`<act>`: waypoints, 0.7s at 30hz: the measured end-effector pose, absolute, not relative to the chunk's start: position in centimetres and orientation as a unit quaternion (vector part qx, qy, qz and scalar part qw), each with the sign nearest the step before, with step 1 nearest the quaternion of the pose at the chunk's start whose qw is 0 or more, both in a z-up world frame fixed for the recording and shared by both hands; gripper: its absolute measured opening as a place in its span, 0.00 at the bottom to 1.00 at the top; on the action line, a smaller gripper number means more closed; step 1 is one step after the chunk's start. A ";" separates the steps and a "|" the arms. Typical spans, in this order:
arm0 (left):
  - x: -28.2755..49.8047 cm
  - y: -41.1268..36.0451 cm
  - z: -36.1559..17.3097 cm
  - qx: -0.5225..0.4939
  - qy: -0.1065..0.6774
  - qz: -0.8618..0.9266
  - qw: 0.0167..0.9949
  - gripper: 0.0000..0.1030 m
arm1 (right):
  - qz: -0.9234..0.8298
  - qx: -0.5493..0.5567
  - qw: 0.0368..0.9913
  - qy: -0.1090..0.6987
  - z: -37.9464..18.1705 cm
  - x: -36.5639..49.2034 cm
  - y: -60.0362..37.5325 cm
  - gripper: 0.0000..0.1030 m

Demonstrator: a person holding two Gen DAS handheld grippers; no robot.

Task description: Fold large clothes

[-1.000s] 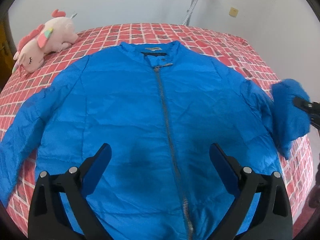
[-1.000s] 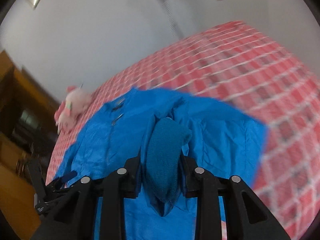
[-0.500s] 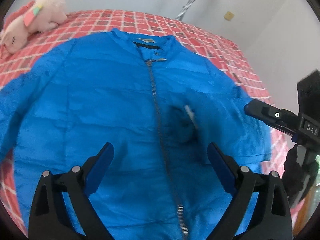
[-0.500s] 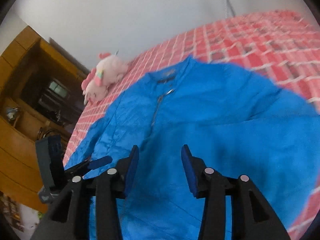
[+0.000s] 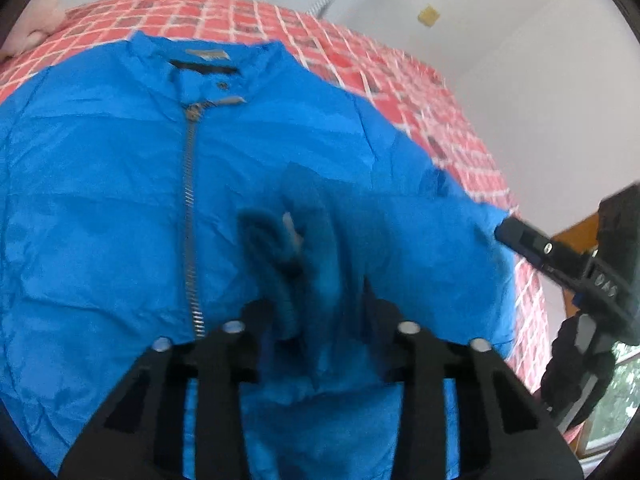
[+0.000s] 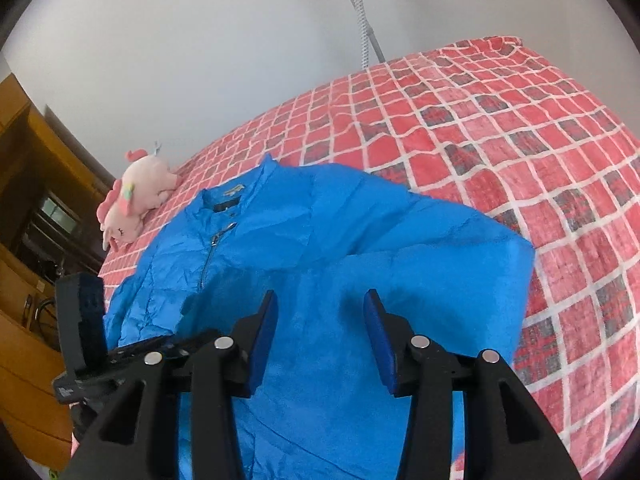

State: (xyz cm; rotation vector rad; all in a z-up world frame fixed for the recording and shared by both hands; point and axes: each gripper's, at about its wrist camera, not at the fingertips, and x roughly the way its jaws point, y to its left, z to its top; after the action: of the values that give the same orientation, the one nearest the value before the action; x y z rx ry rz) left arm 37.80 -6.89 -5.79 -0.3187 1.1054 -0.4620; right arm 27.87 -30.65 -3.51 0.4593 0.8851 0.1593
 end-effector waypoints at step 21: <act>38.5 7.7 -5.3 -0.061 0.487 0.036 0.871 0.38 | 0.111 0.194 0.840 0.494 -8.9 31.0 -26.4 0.41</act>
State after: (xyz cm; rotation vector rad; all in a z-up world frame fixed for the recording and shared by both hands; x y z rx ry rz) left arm 38.55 7.68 -5.27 -0.1286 1.0180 0.0757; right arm 31.04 -26.41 -8.89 0.4094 1.0444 0.2354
